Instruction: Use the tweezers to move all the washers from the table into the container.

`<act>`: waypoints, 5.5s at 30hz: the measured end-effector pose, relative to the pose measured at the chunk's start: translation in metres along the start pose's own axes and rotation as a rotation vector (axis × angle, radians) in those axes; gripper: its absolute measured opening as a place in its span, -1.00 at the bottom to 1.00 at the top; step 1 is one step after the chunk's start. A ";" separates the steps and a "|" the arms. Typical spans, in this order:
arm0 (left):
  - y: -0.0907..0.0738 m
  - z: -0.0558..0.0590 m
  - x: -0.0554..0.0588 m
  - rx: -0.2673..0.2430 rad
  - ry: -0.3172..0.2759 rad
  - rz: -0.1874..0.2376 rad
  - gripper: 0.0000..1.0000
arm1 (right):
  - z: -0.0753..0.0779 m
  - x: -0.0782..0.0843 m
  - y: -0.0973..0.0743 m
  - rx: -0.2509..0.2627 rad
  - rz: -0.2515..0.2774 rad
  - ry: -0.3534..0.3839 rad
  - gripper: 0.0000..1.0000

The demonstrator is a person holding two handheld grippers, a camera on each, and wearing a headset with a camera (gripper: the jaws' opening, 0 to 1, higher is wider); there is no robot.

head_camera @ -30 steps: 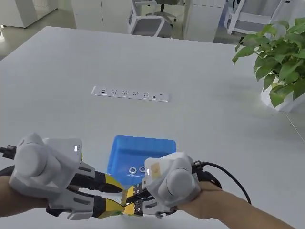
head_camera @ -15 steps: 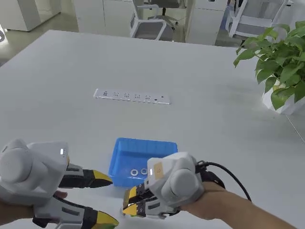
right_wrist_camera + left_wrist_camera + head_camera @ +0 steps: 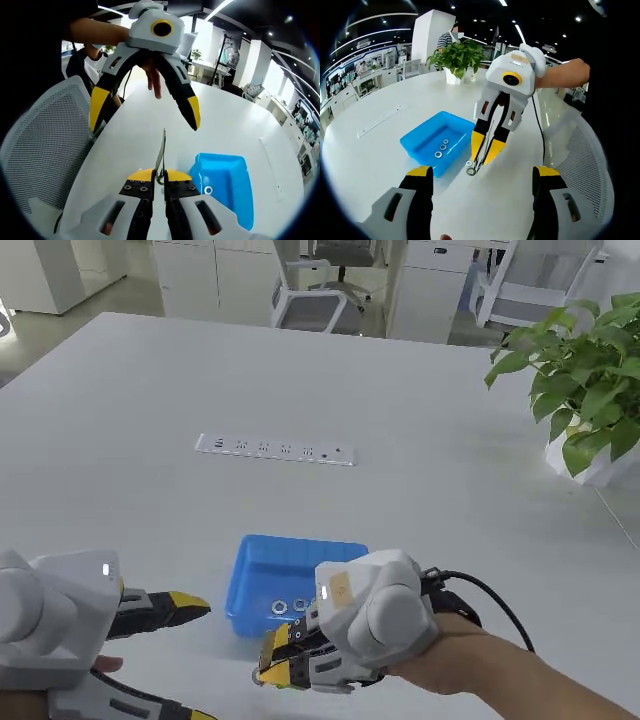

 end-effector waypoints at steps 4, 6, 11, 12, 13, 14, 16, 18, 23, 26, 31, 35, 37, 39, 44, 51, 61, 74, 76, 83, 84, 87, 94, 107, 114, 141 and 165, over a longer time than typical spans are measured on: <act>-0.002 -0.001 0.000 -0.008 -0.010 0.010 0.82 | 0.001 -0.003 -0.006 0.005 0.002 -0.004 -0.87; -0.003 -0.002 0.001 -0.008 -0.013 0.007 0.85 | 0.002 -0.005 -0.010 0.008 0.000 -0.011 -0.86; -0.004 -0.001 -0.001 -0.015 -0.012 0.024 0.94 | 0.005 -0.008 -0.019 0.016 -0.008 -0.023 -0.86; -0.004 -0.001 -0.001 -0.015 -0.012 0.026 0.95 | 0.006 -0.008 -0.021 0.017 -0.009 -0.024 -0.86; -0.005 -0.001 -0.001 -0.016 -0.013 0.028 0.96 | 0.007 -0.009 -0.023 0.020 -0.009 -0.026 -0.86; -0.005 -0.002 -0.002 -0.017 -0.012 0.031 0.98 | 0.008 -0.009 -0.024 0.022 -0.009 -0.026 -0.86; -0.006 -0.002 -0.003 -0.021 -0.014 0.038 0.98 | 0.010 -0.010 -0.026 0.025 -0.009 -0.025 -0.86; -0.007 -0.003 -0.003 -0.024 -0.018 0.038 0.98 | 0.011 -0.010 -0.029 0.028 -0.010 -0.025 -0.86; -0.009 -0.005 -0.003 -0.032 -0.012 0.040 0.98 | 0.016 -0.011 -0.036 0.047 -0.010 -0.030 -0.86; -0.010 -0.005 -0.002 -0.035 -0.012 0.039 0.98 | 0.021 -0.010 -0.040 0.061 -0.012 -0.025 -0.86; -0.011 -0.008 -0.003 -0.041 -0.016 0.041 0.98 | 0.029 -0.005 -0.047 0.090 -0.010 -0.009 -0.86; -0.013 -0.012 -0.004 -0.052 -0.020 0.048 0.98 | 0.037 0.001 -0.051 0.108 -0.013 0.009 -0.86; -0.014 -0.013 -0.004 -0.057 -0.021 0.050 0.98 | 0.040 0.004 -0.053 0.113 -0.017 0.015 -0.86; -0.014 -0.015 -0.005 -0.058 -0.028 0.051 0.98 | 0.043 0.007 -0.054 0.115 -0.021 0.023 -0.86; -0.013 -0.017 -0.007 -0.066 -0.040 0.060 0.98 | 0.049 0.019 -0.053 0.112 -0.035 0.042 -0.86; -0.011 -0.020 -0.009 -0.073 -0.055 0.063 0.98 | 0.055 0.028 -0.051 0.104 -0.039 0.062 -0.86; -0.006 -0.023 -0.011 -0.088 -0.054 0.065 0.98 | 0.060 0.047 -0.045 0.093 -0.077 0.079 -0.85; 0.004 -0.030 -0.025 -0.084 -0.038 0.086 0.78 | 0.066 0.062 -0.037 0.069 -0.090 0.114 -0.85; 0.007 -0.032 -0.028 -0.079 -0.033 0.091 0.67 | 0.067 0.064 -0.036 0.066 -0.093 0.119 -0.85; 0.021 -0.039 -0.035 -0.051 -0.006 0.073 0.30 | 0.068 0.068 -0.033 0.060 -0.102 0.125 -0.85; 0.023 -0.040 -0.036 -0.048 -0.004 0.073 0.27 | 0.068 0.068 -0.033 0.059 -0.104 0.125 -0.85; 0.029 -0.042 -0.042 -0.038 0.021 0.084 0.16 | 0.068 0.070 -0.034 0.060 -0.104 0.128 -0.85; 0.043 -0.049 -0.055 -0.017 0.080 0.089 -0.16 | 0.069 0.070 -0.034 0.059 -0.098 0.133 -0.84; 0.072 -0.054 -0.072 0.026 0.183 0.071 -0.41 | 0.069 0.069 -0.032 0.055 -0.096 0.124 -0.84; 0.080 -0.054 -0.075 0.052 0.210 0.064 -0.46 | 0.069 0.068 -0.032 0.052 -0.098 0.111 -0.84; 0.106 -0.056 -0.073 0.144 0.272 0.025 -0.87 | 0.069 0.069 -0.032 0.055 -0.084 0.105 -0.84; 0.096 -0.053 -0.085 0.143 0.322 0.037 -0.89 | 0.067 0.065 -0.037 0.091 -0.105 0.099 -0.68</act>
Point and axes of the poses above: the centre of the closed fingertips' face, and the gripper's own axes: y roughly forward along the fingers, z roughly to its right, x roughly out of its underside, the point moved 6 cm from there along -y, roughly backward along the fingers, and after that the axes turned 6 degrees about -x, right-handed, at the moved point
